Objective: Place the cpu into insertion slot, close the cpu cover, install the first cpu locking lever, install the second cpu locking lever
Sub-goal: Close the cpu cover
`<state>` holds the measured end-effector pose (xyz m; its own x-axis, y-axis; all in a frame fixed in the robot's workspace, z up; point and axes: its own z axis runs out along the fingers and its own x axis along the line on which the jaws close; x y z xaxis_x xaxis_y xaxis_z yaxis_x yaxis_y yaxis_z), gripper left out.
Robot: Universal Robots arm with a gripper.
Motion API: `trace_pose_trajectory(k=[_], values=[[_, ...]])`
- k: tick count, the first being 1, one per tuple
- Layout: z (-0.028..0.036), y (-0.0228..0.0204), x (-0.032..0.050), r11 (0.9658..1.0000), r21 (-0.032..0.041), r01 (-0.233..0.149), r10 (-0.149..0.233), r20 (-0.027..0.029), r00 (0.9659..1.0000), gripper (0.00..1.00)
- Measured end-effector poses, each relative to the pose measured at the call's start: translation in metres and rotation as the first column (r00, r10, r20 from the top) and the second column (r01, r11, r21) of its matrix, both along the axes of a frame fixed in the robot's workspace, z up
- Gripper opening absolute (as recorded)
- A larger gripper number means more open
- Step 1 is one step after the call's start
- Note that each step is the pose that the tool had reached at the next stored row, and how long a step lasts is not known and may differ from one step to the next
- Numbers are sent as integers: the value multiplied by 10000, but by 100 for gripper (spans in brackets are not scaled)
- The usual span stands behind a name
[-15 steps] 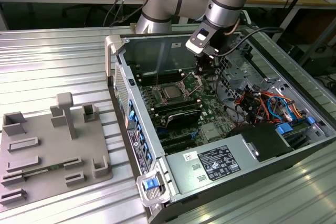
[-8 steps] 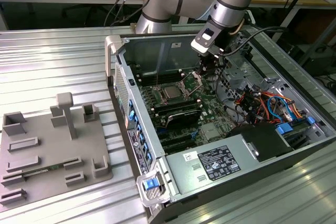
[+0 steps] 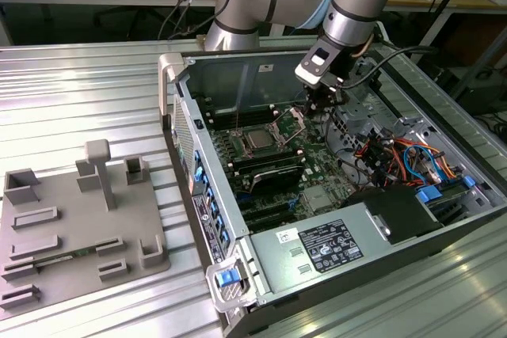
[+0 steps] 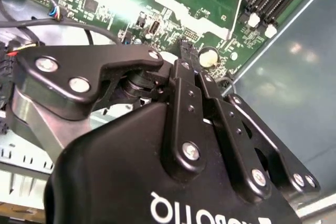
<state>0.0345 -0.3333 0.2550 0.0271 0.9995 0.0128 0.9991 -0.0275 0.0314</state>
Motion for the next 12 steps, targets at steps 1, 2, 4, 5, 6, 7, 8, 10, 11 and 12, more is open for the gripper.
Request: trace_pose_trajectory(k=[1, 2, 4, 5, 6, 7, 8, 10, 11, 12], values=[[-37, 0, -2, 10000, 0, 1, -1, -1, 10000, 11], [-51, 0, -11, 10000, 0, 1, -1, -1, 10000, 11], [-62, 0, -41, 10000, 0, 0, 0, -1, 10000, 11], [-67, 0, -67, 10000, -2, 0, 0, -1, 10000, 11], [-68, -1, -81, 10000, -2, -1, 1, -2, 10000, 11], [-68, -1, -93, 10000, -3, 0, 0, -3, 10000, 11], [-69, 0, -109, 10000, 1, 0, 0, -4, 10000, 11], [-68, 0, -131, 10000, -1, 0, 0, -8, 10000, 11], [-69, 0, -144, 10000, 0, 1, -1, -9, 10000, 11], [-69, 0, -157, 10000, 0, 0, 0, -10, 10000, 11]])
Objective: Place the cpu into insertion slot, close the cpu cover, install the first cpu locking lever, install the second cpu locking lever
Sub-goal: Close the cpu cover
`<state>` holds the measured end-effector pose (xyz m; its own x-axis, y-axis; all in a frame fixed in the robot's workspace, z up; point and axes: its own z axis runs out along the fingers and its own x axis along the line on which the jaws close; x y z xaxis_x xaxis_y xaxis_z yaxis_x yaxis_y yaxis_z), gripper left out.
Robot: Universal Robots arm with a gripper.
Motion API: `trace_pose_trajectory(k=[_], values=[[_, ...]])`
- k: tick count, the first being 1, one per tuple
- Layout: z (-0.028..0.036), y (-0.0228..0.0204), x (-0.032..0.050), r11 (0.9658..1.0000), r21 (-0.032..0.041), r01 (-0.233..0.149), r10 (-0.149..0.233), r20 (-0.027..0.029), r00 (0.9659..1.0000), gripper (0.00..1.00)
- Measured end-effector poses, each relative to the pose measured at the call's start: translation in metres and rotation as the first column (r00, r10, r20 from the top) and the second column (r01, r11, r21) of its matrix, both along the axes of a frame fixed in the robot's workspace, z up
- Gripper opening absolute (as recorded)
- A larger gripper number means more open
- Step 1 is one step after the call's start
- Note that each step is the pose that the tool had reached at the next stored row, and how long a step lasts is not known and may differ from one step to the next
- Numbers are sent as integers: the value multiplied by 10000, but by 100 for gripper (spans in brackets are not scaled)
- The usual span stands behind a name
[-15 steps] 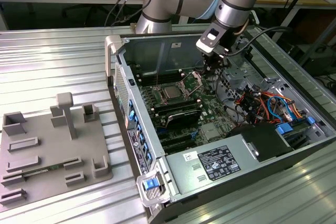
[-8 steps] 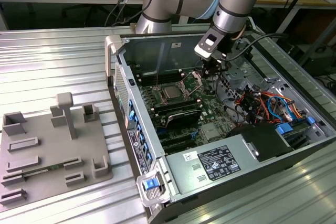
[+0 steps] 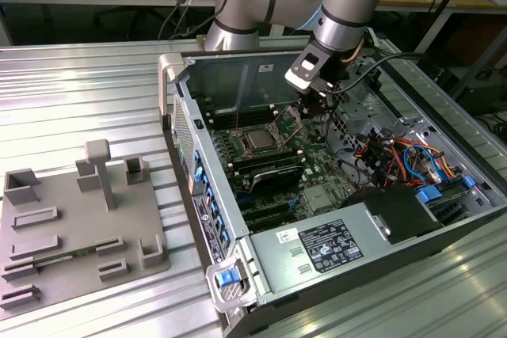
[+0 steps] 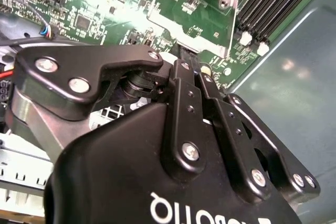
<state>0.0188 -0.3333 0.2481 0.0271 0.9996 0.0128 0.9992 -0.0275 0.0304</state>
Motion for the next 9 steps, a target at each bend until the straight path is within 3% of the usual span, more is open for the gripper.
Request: trace_pose_trajectory(k=[9], values=[[0, 0, -155, 10000, 0, -1, 1, -18, 10000, 11]])
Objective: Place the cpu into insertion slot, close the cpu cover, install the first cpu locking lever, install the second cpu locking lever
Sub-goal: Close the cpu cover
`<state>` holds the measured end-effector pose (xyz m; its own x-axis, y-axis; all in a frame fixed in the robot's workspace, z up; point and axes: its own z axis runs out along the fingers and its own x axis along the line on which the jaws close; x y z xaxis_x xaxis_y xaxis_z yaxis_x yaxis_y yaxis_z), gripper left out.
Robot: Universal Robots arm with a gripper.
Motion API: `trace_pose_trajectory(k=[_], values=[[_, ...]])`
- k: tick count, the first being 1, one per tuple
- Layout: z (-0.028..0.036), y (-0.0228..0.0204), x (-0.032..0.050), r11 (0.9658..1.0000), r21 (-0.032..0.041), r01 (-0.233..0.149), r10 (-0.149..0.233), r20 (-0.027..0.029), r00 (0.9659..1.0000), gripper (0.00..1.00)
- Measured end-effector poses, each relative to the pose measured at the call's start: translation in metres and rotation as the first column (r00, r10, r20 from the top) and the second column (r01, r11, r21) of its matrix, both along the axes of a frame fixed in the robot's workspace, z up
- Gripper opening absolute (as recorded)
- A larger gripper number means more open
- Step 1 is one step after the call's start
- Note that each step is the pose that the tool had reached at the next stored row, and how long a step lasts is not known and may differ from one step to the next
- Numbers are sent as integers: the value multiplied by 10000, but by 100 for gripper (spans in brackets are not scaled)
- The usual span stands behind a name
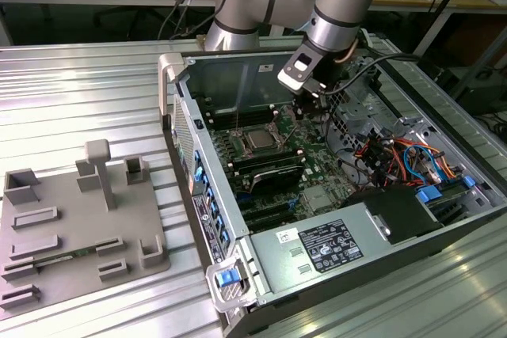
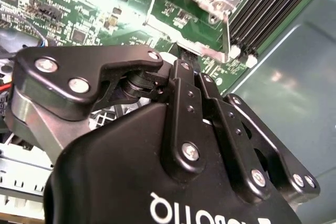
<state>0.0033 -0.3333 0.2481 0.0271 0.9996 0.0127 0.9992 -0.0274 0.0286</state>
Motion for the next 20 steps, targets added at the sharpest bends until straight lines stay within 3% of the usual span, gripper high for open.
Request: trace_pose_trajectory(k=[5, 15, 20], values=[[-1, 3, -224, 10000, 1, 1, -1, -12, 10000, 11], [-5, 3, -315, 10000, 1, 0, 0, -24, 10000, 11], [-23, 3, -487, 10000, 0, -10, 10, -25, 10000, 11]])
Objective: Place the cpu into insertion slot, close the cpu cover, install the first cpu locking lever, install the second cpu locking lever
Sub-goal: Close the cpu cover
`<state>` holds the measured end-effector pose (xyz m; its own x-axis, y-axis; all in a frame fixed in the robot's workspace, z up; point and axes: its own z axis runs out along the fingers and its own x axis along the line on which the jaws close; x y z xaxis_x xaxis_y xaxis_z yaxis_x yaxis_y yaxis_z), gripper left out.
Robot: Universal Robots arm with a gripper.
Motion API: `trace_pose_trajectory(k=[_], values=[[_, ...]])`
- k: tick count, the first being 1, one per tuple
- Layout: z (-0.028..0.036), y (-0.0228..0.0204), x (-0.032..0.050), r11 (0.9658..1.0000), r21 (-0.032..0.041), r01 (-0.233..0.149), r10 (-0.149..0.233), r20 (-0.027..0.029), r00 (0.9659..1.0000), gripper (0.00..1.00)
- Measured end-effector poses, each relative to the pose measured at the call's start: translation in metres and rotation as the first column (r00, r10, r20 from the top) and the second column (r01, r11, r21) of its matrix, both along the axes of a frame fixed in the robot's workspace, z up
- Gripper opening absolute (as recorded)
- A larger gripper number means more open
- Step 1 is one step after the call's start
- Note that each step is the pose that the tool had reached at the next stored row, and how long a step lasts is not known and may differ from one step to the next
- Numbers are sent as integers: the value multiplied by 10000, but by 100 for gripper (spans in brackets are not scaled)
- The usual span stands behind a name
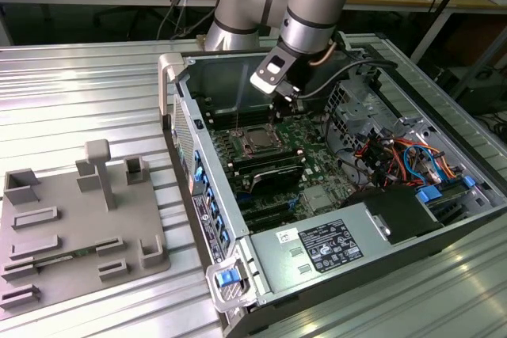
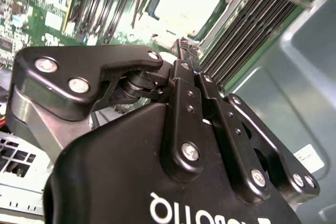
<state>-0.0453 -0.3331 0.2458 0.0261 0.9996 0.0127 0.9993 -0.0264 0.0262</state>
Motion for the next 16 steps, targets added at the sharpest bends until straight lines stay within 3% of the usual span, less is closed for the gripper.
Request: trace_pose_trajectory(k=[1, 4, 8, 13, 16], values=[[-9, 0, -54, 10000, 1, -16, 16, 0, 10000, 11], [-21, 0, -110, 10000, 0, -90, 90, 0, 10000, 11], [-54, 0, -146, 9991, 0, -433, 433, 0, 9991, 11], [-72, -3, -164, 9987, 8, -507, 507, 6, 9987, 11], [-123, -3, -262, 9987, 12, -510, 510, 7, 9987, 11]])
